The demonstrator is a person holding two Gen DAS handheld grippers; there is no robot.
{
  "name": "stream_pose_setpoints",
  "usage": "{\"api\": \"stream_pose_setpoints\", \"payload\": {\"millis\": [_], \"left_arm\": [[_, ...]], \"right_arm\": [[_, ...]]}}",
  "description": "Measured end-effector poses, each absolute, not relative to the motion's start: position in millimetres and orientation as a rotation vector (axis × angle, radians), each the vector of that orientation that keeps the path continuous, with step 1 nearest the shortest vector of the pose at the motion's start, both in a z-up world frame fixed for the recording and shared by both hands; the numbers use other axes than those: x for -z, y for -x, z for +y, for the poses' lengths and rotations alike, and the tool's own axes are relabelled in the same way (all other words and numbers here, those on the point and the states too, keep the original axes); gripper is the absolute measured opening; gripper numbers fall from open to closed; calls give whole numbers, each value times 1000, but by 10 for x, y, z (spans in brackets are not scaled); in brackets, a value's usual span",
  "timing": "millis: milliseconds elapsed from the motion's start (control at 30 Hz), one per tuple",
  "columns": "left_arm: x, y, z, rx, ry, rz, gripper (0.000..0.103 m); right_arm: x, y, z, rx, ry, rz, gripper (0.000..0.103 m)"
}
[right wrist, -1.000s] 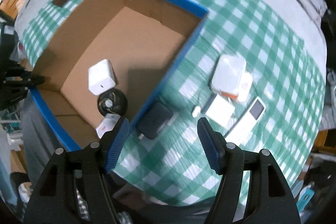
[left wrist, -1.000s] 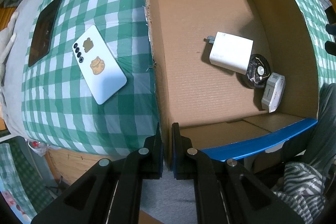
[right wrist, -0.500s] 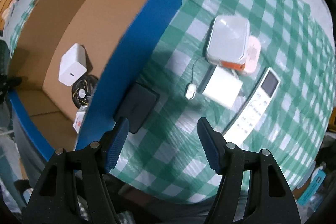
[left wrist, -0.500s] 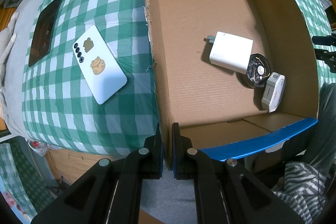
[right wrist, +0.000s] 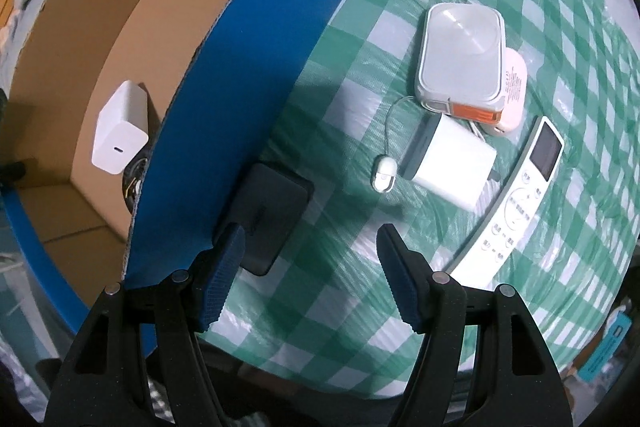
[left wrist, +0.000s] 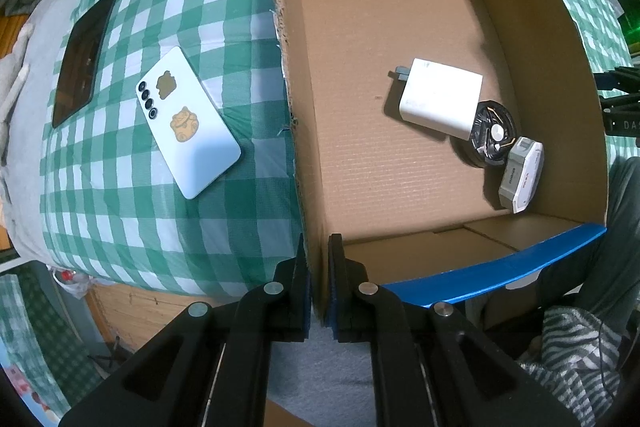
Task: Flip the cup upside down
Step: 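Move the right gripper to the black power adapter and grasp it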
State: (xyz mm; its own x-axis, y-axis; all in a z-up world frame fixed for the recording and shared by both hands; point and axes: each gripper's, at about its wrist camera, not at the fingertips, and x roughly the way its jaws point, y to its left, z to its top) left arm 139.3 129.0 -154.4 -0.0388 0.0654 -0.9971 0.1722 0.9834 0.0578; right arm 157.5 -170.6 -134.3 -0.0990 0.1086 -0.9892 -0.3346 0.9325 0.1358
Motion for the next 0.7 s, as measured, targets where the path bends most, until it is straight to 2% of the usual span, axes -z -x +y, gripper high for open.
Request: {"api": "stream_pose_setpoints", "payload": {"millis": [300, 433, 700], "left_arm": [[1541, -1428, 1437, 47, -188, 1608, 10], [1539, -1433, 1505, 38, -177, 1611, 10], [1558, -1421, 1503, 40, -170, 1608, 11]], "right_arm": [[1333, -1633, -1373, -392, 184, 1628, 69], [1413, -1656, -1378, -375, 171, 1622, 81], [1547, -1584, -1564, -341, 33, 1642, 81]]}}
